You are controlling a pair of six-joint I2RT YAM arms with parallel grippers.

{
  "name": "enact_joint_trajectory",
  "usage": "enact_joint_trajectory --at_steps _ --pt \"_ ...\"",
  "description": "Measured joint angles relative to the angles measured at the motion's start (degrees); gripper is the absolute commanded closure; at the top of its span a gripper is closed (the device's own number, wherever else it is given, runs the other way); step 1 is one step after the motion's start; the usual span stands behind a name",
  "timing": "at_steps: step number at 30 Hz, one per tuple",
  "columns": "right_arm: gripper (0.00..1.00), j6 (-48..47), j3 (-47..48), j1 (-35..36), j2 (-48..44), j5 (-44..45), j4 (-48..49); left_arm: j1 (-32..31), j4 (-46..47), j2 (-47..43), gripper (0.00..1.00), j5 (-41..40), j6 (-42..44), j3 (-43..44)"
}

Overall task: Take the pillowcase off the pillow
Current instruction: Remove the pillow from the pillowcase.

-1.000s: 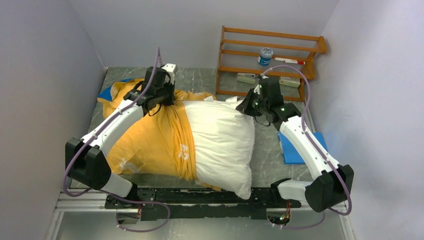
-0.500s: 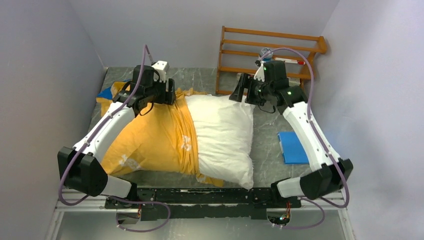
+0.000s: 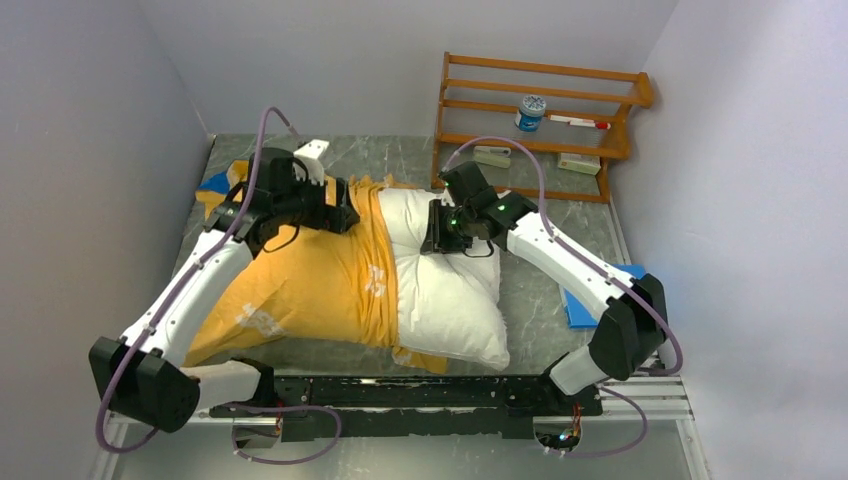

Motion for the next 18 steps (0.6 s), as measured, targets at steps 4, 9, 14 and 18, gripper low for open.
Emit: enact_joint_trajectory --at_steps 4,9,14,18 --pt "0.96 2.01 -0.31 -0.02 1.84 2.47 2.29 -3.23 -2.38 -1.42 0.19 5.01 -0.92 -2.14" --pt "1.0 2.36 -0.63 -0.26 1.84 4.76 3.1 -18.27 -6.19 7.06 0.82 -3.69 -0.79 3.87" --pt "1.0 2.84 -1.7 -5.46 0.87 2.19 3.89 -21.35 -6.91 8.41 0.95 -14.58 -2.97 4.0" --pt "1.0 2.51 -3.39 -14.43 -0.63 -4.55 5.92 -21.49 -7.1 5.29 0.95 -24.3 -4.63 3.63"
